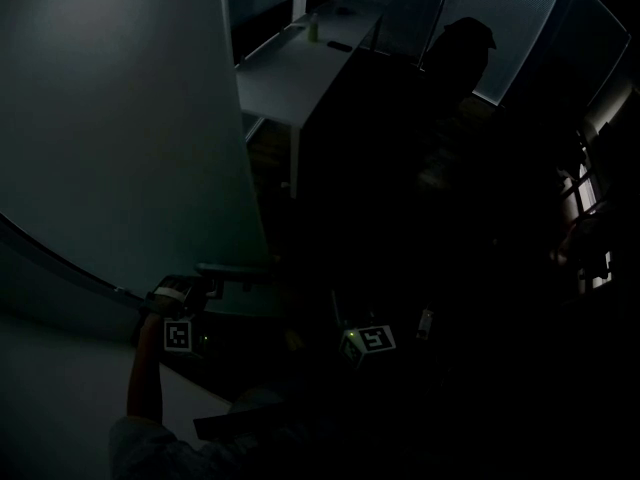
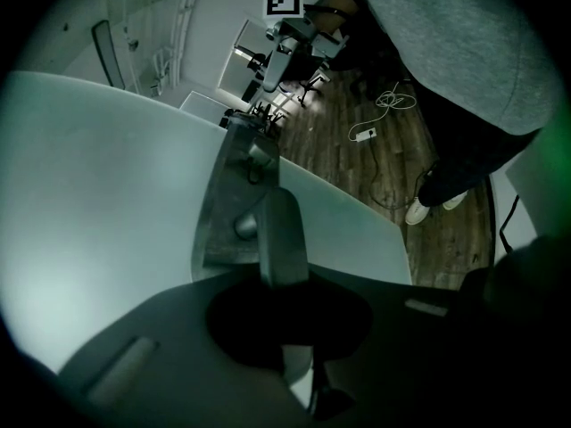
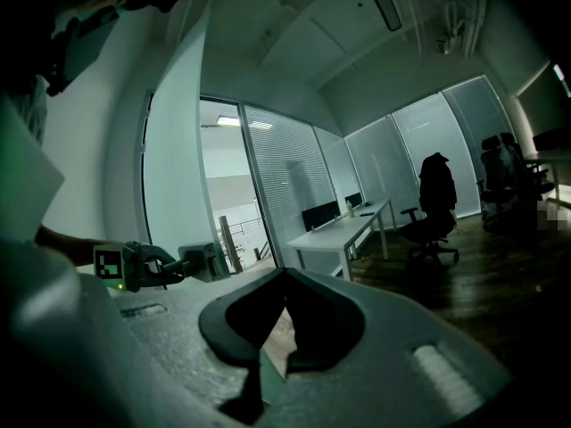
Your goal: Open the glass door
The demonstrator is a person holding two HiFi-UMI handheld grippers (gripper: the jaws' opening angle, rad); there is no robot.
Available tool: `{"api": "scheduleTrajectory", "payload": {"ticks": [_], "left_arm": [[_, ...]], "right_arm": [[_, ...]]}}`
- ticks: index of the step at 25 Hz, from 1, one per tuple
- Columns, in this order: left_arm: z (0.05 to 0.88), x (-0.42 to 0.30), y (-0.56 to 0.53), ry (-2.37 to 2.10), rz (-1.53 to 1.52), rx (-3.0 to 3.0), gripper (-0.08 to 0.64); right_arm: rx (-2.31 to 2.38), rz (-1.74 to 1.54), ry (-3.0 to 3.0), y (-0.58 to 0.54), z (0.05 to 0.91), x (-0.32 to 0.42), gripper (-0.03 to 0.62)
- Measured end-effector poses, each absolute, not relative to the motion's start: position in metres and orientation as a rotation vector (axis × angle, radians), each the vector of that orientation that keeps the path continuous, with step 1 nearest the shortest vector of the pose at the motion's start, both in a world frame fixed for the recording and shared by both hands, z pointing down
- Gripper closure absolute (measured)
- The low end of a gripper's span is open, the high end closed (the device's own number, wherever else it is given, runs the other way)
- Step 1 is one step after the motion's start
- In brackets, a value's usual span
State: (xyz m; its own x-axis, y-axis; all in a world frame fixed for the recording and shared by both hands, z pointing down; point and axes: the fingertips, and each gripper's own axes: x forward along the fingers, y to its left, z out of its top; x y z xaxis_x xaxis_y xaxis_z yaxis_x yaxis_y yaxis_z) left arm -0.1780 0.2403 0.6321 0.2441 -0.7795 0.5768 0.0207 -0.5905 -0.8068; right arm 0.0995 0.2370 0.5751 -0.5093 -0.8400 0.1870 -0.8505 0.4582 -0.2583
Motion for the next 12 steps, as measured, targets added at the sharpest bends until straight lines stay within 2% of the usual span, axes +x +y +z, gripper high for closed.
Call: {"api": "scheduleTrajectory", "payload": {"ticks": [12], "left_arm": [[0.637, -0.179, 0.268, 0.661, -1.477, -1.788, 0.555]], "right_arm": [[1.554, 0.491, -2.647, 0.251, 0.579, 0.113, 0.591]]}}
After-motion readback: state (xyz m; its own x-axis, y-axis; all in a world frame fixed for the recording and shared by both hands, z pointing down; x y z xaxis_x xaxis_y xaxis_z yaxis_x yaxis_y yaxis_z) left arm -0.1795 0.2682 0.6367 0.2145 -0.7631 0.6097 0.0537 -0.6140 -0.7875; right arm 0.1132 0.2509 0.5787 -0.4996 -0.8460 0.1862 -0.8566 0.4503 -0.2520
